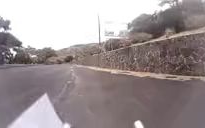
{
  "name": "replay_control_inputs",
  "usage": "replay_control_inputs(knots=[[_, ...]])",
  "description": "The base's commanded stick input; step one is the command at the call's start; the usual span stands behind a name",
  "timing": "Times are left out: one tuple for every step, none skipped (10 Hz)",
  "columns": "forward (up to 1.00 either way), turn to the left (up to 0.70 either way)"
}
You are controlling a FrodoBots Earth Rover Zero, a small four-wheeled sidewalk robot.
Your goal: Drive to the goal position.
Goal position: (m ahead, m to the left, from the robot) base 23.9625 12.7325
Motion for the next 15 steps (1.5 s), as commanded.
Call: replay_control_inputs(knots=[[1.0,0.0],[1.0,0.0],[1.0,0.0],[1.0,0.0],[1.0,0.0],[1.0,0.0],[1.0,0.0],[1.0,0.0],[1.0,0.0],[1.0,0.0],[1.0,0.0],[1.0,0.0],[1.0,0.0],[1.0,0.0],[1.0,0.0]])
